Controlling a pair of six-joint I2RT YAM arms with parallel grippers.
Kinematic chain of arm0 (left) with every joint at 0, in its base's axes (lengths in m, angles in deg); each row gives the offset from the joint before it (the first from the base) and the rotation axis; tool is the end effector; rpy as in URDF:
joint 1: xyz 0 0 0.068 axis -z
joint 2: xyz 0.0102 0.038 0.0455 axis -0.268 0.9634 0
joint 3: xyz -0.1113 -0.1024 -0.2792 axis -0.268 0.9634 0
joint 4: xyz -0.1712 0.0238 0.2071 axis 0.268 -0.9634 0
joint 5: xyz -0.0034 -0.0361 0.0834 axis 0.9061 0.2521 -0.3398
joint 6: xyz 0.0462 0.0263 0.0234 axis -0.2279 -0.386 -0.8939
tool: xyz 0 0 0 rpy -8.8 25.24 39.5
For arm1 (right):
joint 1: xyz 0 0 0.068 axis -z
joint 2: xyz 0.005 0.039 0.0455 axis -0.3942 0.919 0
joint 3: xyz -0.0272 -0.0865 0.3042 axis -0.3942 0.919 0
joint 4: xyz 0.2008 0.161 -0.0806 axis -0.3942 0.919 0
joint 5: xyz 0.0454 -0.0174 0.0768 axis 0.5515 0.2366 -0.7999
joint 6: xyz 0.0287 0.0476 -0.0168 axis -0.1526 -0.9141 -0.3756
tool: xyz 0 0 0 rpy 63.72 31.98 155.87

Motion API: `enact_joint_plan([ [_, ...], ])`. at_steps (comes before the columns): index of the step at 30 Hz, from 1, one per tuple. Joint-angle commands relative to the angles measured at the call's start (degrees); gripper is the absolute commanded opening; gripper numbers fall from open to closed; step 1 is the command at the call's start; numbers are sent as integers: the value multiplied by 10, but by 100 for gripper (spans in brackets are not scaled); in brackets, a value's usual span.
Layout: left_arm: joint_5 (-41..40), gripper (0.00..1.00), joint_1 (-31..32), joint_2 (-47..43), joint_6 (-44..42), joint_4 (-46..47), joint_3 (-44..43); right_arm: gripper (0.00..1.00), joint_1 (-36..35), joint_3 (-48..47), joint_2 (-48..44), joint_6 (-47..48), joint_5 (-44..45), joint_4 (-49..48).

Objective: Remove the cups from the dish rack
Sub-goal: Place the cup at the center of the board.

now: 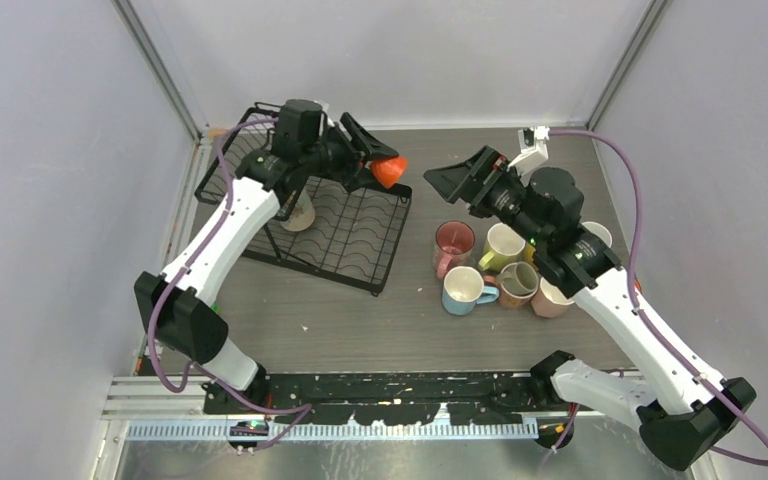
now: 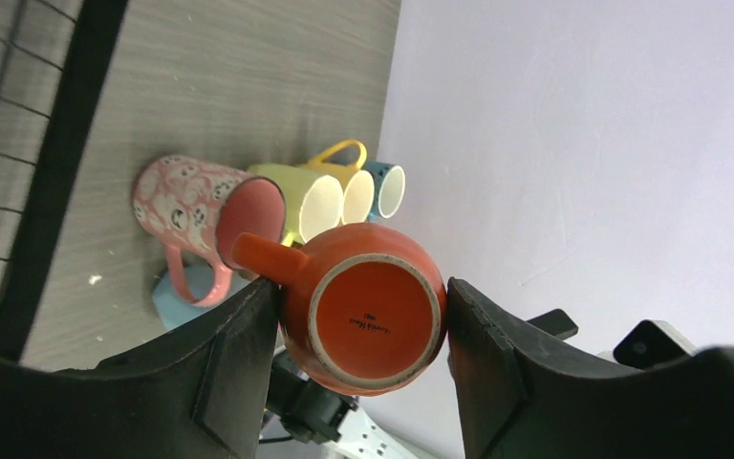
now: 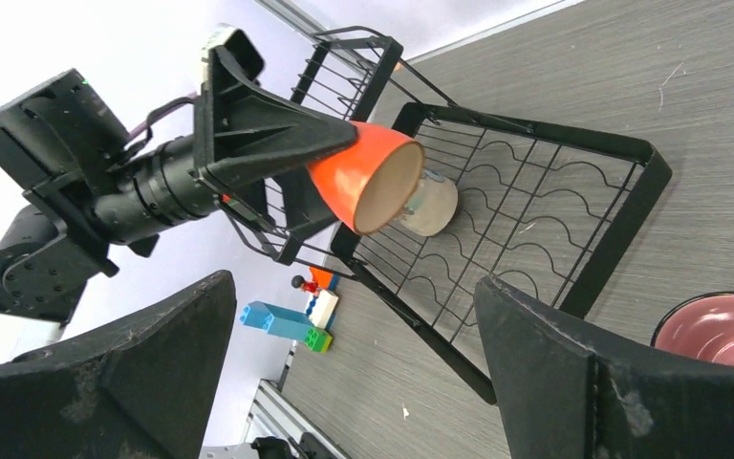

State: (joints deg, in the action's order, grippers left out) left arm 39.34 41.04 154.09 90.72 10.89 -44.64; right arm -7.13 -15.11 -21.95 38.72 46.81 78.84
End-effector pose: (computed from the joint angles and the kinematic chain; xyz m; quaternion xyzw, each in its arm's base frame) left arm 0.3243 -0.1713 0.4503 -0.2181 0.8212 -0.4748 0.2295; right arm 0.1821 0.1104 0.4488 0.0791 0.7324 0.4435 0.5106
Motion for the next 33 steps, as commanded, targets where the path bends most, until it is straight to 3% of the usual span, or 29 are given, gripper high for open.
enact_joint_plan([
  [1,35,22,20,-40,74,117,32,97,-12,14,-4,10,20,-48],
  [11,38,21,67,-42,146,183,73,83,-34,41,-2,15,26,-85],
  [33,54,20,111,-43,188,228,94,47,-36,32,27,20,26,-125],
])
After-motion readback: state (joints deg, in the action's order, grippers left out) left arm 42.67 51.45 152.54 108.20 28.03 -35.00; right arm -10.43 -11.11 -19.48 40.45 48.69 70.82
